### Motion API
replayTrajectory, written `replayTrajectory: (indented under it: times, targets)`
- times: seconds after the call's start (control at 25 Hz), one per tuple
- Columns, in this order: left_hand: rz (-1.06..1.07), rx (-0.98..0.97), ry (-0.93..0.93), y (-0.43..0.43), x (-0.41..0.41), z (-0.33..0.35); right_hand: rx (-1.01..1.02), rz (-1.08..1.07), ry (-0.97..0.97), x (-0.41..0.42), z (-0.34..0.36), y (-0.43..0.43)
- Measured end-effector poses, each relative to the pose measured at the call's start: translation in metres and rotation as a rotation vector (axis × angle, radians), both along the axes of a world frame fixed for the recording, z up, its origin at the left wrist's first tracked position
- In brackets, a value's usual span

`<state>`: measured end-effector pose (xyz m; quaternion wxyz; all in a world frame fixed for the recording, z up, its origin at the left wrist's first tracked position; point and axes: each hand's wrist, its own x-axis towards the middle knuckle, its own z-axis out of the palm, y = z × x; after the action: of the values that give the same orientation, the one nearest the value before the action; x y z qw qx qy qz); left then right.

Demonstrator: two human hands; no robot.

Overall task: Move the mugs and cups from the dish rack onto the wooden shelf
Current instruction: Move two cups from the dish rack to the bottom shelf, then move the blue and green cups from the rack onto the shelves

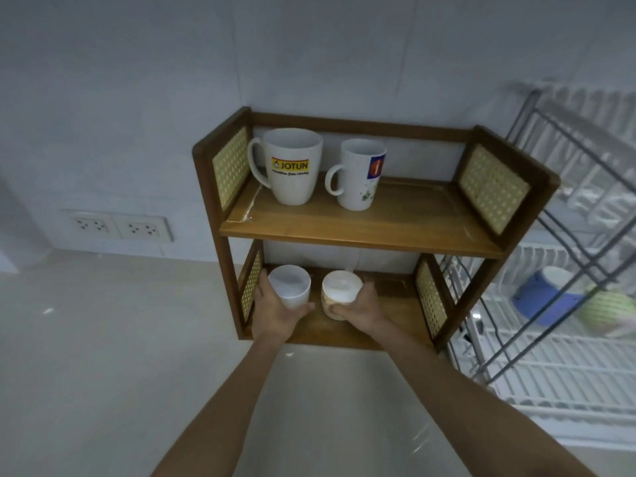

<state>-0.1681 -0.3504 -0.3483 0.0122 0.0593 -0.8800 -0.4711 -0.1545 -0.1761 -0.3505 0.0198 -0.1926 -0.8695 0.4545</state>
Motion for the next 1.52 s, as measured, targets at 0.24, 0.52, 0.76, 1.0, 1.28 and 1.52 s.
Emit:
replayTrajectory:
  times: [0.24, 0.52, 0.76, 1.0, 1.28, 1.52]
  targets:
    - [-0.145, -0.090, 0.454, 0.026, 0.097, 0.018, 0.207, 0.042, 0.368, 0.130, 0.030, 0.011]
    - [-0.758, -0.009, 0.880, 0.112, 0.188, 0.067, 0.263, -0.178, 0.732, 0.265, 0.058, 0.105]
    - [-1.049, -0.003, 0.940, 0.218, 0.225, 0.082, 0.295, -0.409, 0.466, 0.272, 0.063, 0.253]
    - [-0.954, -0.684, 1.105, 0.336, 0.181, 0.077, 0.366, -0.350, -0.083, 0.225, 0.075, 0.396]
    - [-0.909, -1.652, 1.320, 0.431, 0.115, 0.064, 0.372, -0.153, -0.194, 0.162, 0.053, 0.441]
    - [-1.022, -1.790, 1.284, 0.461, 0.083, 0.058, 0.177, -0.196, -0.203, 0.130, 0.035, 0.456]
